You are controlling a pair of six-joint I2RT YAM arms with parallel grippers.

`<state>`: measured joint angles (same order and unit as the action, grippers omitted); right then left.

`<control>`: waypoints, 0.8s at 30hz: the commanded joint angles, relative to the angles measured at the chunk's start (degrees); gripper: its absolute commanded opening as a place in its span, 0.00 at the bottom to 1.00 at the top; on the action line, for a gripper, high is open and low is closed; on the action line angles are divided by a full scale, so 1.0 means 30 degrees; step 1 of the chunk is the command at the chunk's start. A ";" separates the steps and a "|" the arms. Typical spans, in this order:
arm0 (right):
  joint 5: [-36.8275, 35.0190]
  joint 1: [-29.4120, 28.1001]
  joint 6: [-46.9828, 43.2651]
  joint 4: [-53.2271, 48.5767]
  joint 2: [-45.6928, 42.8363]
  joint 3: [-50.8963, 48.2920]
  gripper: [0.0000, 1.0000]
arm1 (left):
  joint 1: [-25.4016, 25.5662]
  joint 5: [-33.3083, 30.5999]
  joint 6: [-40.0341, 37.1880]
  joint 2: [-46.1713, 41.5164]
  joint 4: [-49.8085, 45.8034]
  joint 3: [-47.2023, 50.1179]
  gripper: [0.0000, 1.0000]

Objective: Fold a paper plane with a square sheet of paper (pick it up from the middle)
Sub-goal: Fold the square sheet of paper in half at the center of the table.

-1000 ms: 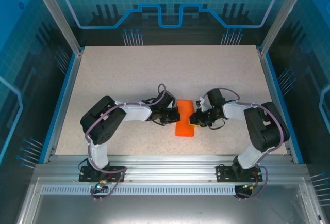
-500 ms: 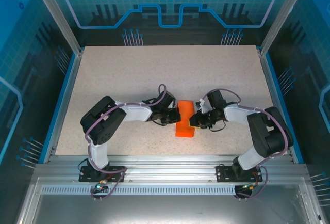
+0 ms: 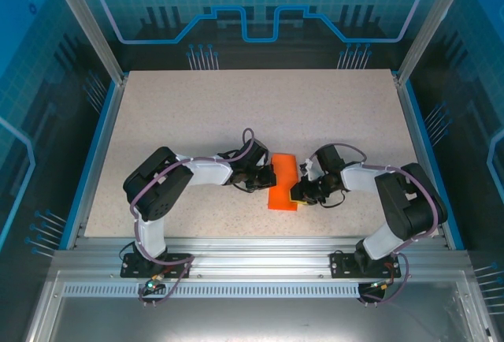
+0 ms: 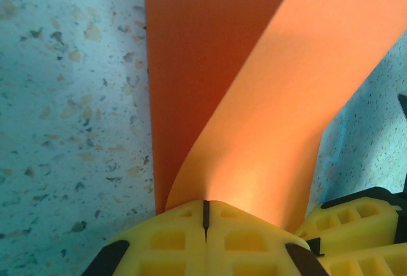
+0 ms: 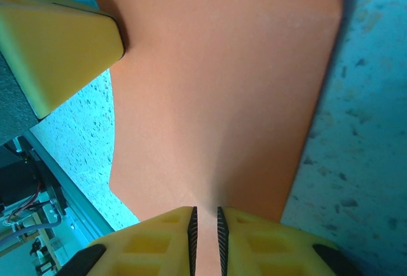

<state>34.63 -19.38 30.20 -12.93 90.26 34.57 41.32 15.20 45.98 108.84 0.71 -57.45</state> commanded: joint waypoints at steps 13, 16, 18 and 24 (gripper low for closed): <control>0.0408 -0.0703 0.0745 0.0301 -0.0982 -0.1954 0.20 | 0.0357 -0.0198 -0.0603 0.0892 -0.1762 -0.0186 0.00; -0.0252 -0.0722 0.0776 -0.0093 -0.1010 -0.1937 0.20 | 0.0378 -0.0158 -0.0615 0.0928 -0.1775 -0.0186 0.00; -0.0278 -0.0726 0.0804 -0.0358 -0.1566 -0.1836 0.20 | 0.0431 -0.0153 -0.0604 0.0930 -0.1760 -0.0215 0.00; 0.0098 -0.0851 0.0811 -0.0585 -0.2883 -0.1933 0.20 | 0.0436 -0.0146 -0.0640 0.0959 -0.1831 -0.0265 0.00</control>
<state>34.92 -20.75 32.14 -13.21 83.33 29.61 41.65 15.25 45.98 109.14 0.23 -58.04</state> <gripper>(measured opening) 0.201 0.056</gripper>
